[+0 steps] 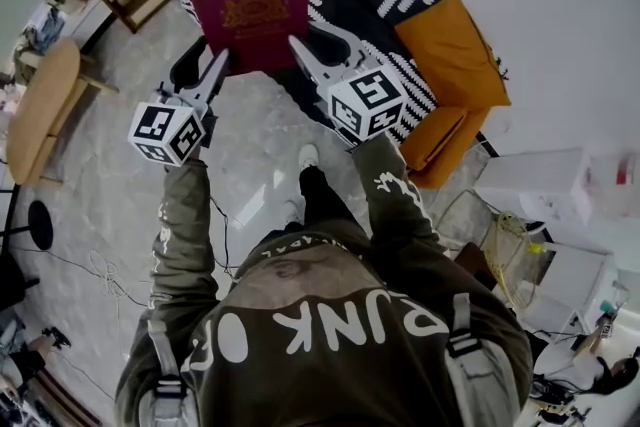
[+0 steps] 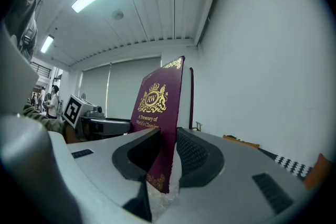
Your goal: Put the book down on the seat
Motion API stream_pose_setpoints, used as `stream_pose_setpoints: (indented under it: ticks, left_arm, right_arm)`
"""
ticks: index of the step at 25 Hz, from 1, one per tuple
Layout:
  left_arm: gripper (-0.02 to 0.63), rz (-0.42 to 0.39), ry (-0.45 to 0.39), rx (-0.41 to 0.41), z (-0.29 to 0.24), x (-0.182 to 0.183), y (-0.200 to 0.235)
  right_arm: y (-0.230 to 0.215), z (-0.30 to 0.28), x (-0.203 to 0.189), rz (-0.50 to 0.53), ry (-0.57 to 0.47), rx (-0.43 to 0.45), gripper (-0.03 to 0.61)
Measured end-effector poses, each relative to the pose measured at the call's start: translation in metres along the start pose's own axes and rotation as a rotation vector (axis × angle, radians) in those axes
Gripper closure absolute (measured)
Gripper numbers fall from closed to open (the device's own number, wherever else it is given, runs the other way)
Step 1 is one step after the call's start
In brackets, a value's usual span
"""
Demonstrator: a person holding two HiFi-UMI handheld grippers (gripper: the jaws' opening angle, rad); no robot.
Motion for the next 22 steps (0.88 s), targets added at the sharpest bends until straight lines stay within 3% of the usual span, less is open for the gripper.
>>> stream_pose_setpoints:
  ticks: [15,22]
  left_arm:
    - [0.439,-0.006,0.035,0.048,-0.182,-0.006,0.072]
    - [0.439,0.006,0.052,0.064,-0.237,-0.017,0.096]
  right_arm:
    - [-0.179,-0.092,-0.009,-0.045,-0.020,0.042,0.471]
    - [-0.234,-0.123,-0.016,-0.054,-0.009,0.056,0.471]
Point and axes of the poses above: the fingertips, and each gripper's own axes: z backward along the fingers, y to its left, x out of its top, the point moved 3 cm from there along z, backward along the fingers, and after that the axes turned 13 degrees about x, right-handed, at the moved point
